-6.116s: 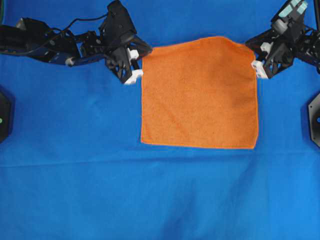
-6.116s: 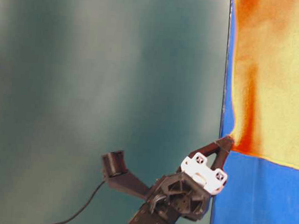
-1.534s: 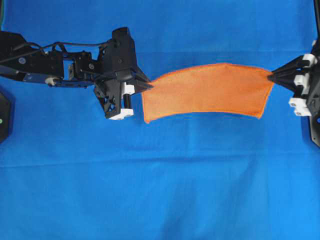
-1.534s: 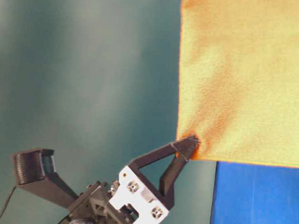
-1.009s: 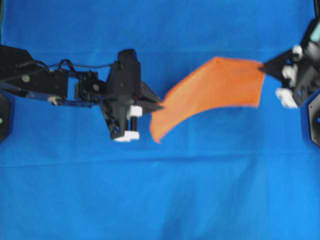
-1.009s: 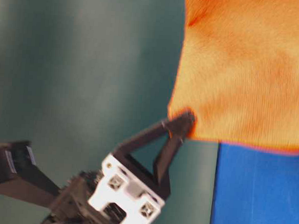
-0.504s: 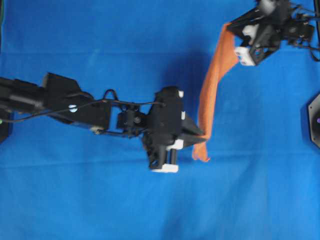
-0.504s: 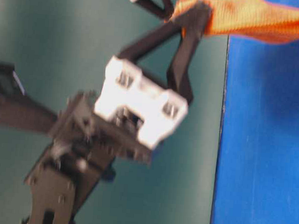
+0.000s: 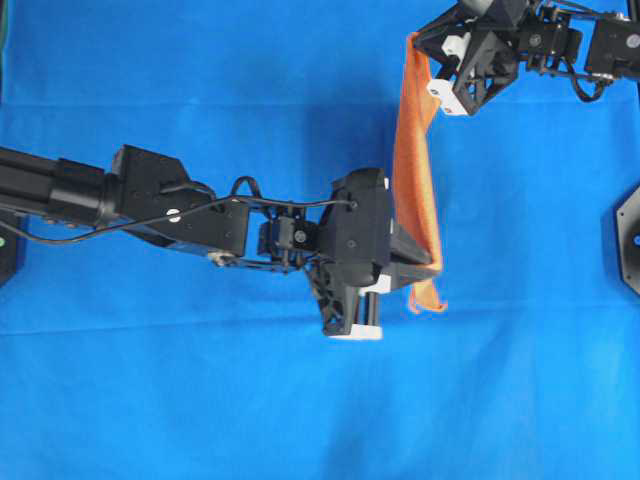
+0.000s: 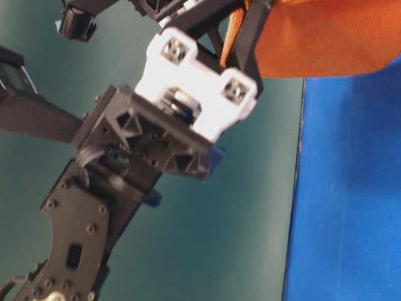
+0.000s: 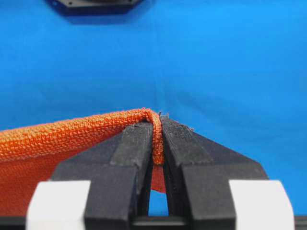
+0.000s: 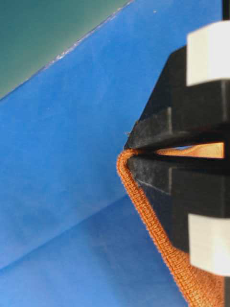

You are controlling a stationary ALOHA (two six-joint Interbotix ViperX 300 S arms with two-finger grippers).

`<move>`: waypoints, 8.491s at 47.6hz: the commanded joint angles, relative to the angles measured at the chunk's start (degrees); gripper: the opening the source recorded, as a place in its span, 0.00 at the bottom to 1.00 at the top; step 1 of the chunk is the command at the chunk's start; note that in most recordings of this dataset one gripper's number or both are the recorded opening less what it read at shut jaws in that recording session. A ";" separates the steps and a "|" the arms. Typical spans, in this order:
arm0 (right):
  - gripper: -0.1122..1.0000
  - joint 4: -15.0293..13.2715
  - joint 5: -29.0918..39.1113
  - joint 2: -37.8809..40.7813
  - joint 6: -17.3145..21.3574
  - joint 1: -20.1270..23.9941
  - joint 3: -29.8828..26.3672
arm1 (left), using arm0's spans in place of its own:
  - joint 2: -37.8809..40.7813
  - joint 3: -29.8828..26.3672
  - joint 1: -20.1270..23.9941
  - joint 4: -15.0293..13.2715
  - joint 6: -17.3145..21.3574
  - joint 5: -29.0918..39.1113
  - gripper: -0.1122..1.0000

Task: Fold the orange towel.
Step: 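Lay the rotated towel strip down lengthwise on the table, then open both grippers and retract them to the sides, then move both grippers to the strip's far end and grasp its corners, then lift the far end and fold it toward the near end, then release the towel and pull both grippers back outward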

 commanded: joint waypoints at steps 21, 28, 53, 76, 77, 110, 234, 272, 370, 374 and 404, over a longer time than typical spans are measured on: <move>0.13 -0.26 3.87 -14.41 0.26 -4.57 9.58 | 11.51 -16.88 -1.23 0.18 6.59 -2.20 0.12; 0.13 0.00 2.72 -12.48 0.62 -4.48 9.40 | 12.39 -15.91 -1.14 0.18 4.92 -1.93 0.12; 0.13 -0.09 -7.56 12.22 0.62 1.32 -4.66 | 4.04 7.21 -3.25 -0.18 -4.75 -4.83 0.12; 0.13 0.00 -7.38 15.91 0.62 3.16 -7.73 | 1.05 15.64 -3.87 -0.09 -7.47 -8.09 0.12; 0.13 0.00 -7.47 16.00 0.62 3.16 -7.73 | 1.14 15.64 -3.96 -0.18 -7.47 -8.09 0.12; 0.59 -0.53 -6.86 15.12 -1.05 6.15 -7.56 | -2.46 15.73 -3.60 -0.09 -6.50 -4.83 0.66; 0.69 2.90 -18.02 20.13 0.26 -2.29 6.68 | 7.82 16.52 26.81 0.00 -6.24 -16.17 0.92; 0.13 2.64 -18.11 19.34 0.26 -1.23 6.33 | 7.56 16.61 26.72 0.18 -0.79 -15.64 0.13; 0.13 6.42 -8.70 1.49 1.23 21.01 11.87 | -8.09 23.29 9.40 0.18 1.41 -4.31 0.13; 0.13 6.42 -8.96 2.72 1.93 22.06 11.95 | -6.86 23.47 8.88 0.09 1.23 -4.83 0.13; 0.13 6.50 -9.67 7.47 3.60 26.28 10.99 | -1.85 22.85 5.54 0.00 -0.53 -8.44 0.13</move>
